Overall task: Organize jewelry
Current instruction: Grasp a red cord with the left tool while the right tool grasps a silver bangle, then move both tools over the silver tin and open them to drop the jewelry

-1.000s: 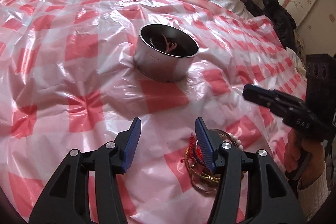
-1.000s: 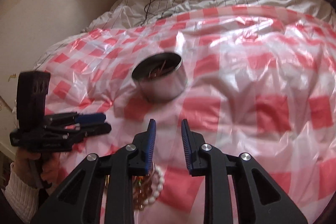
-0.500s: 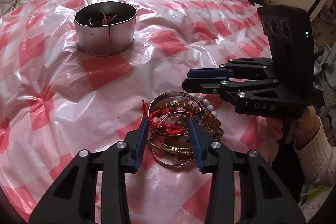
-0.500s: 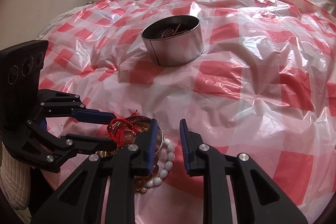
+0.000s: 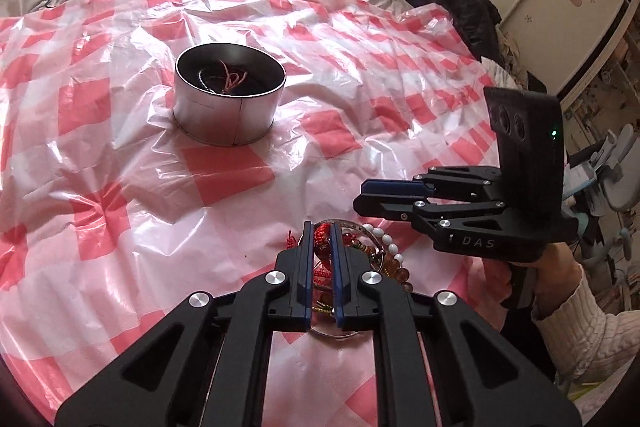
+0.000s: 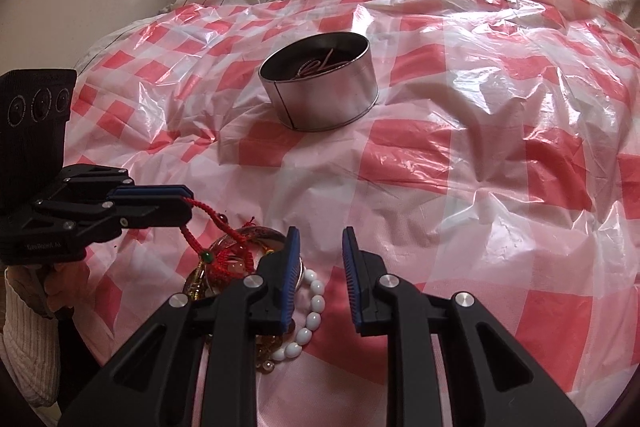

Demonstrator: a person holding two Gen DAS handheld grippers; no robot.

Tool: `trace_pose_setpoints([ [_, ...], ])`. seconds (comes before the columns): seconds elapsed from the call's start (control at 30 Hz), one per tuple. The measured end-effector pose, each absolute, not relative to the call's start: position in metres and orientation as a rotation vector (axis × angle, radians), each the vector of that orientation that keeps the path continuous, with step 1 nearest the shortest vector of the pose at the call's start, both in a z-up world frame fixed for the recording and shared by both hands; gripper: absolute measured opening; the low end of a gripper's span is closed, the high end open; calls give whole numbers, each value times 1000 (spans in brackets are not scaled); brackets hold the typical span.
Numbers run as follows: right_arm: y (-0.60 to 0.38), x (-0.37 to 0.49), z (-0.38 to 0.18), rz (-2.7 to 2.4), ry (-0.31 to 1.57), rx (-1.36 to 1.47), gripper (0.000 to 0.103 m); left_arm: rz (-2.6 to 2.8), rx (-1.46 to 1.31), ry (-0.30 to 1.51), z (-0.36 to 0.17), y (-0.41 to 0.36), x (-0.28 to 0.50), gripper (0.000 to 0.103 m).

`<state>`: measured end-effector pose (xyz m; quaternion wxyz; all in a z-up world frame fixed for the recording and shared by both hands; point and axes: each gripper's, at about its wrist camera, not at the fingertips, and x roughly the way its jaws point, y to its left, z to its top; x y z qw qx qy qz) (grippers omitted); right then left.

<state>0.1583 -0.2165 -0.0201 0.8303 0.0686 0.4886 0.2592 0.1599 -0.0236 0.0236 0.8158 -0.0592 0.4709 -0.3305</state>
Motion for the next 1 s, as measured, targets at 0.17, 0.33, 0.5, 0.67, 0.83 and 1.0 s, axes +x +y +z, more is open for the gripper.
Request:
trace_pose_setpoints([
  [0.17,-205,156,-24,587,1061,120,22,-688,-149,990,27,-19,162,7],
  [0.33,-198,156,-31,584,1085,78,22,-638,-175,954,33,-8,165,7],
  [0.5,-193,156,-33,594,1085,48,18,-600,-238,906,41,10,168,7],
  [0.67,-176,148,-30,613,1044,-57,7,-577,-267,889,43,18,171,7],
  [0.83,-189,149,-15,640,981,43,6,-563,-293,877,44,24,173,7],
  [1.0,-203,150,2,681,906,157,6,-560,-295,876,43,26,173,7],
])
